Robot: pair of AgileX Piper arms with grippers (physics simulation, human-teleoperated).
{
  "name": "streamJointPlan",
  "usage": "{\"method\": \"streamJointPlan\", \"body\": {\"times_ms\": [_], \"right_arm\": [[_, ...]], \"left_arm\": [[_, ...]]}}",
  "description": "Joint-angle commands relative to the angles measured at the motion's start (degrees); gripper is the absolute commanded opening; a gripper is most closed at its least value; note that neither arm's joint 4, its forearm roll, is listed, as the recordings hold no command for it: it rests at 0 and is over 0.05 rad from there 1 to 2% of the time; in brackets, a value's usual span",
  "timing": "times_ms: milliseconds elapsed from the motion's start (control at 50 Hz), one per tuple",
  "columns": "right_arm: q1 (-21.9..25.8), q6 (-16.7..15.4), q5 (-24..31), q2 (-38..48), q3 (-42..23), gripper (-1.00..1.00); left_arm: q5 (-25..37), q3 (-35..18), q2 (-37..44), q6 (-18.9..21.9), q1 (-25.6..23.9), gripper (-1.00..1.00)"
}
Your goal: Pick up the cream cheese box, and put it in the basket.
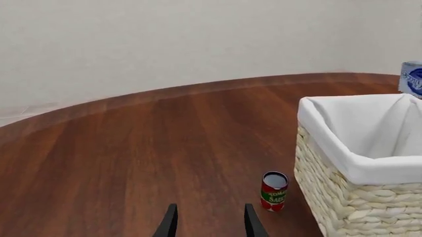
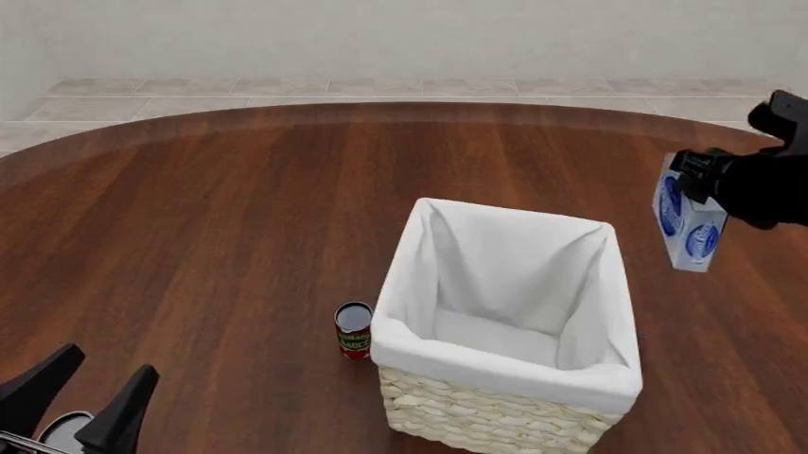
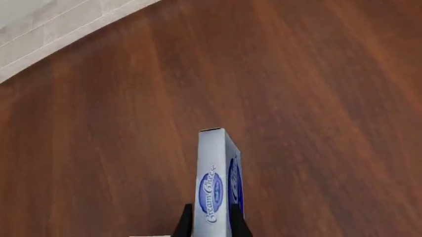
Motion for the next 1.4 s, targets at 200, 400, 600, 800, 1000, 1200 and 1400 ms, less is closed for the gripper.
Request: {"method": "streamJointPlan", "body": {"times_ms": [200, 400, 600, 800, 1000, 1200, 1400], "right_arm": [[9.38, 7.07, 10.49, -7.17, -13.9, -1.0], [15.81, 8.03, 14.26, -9.95, -20.11, -1.0], [21.43, 8.29, 19.41, -11.51, -26.62, -1.0], [27.08, 8.34, 19.64, -12.16, -25.36, -1.0], [31.81, 7.28, 17.91, -11.26, -23.93, -1.0], [36.29, 4.47, 15.65, -11.64, -20.61, -1.0], [39.26, 3.34, 13.32, -13.76, -16.92, -1.0]], "left_arm": [[-1.11, 0.57, 0.93, 0.38, -0.37, 1.0], [-1.15, 0.57, 0.82, 0.28, 0.2, 1.0], [-1.38, 0.63, 1.05, 0.43, 0.21, 1.0], [-1.05, 0.39, 0.87, 0.45, 0.17, 1.0], [-2.11, 1.09, 1.22, 0.4, 0.28, 1.0], [-2.49, 1.34, 1.36, 0.45, 0.21, 1.0], [-2.17, 1.12, 1.35, 0.6, -0.19, 1.0]]}}
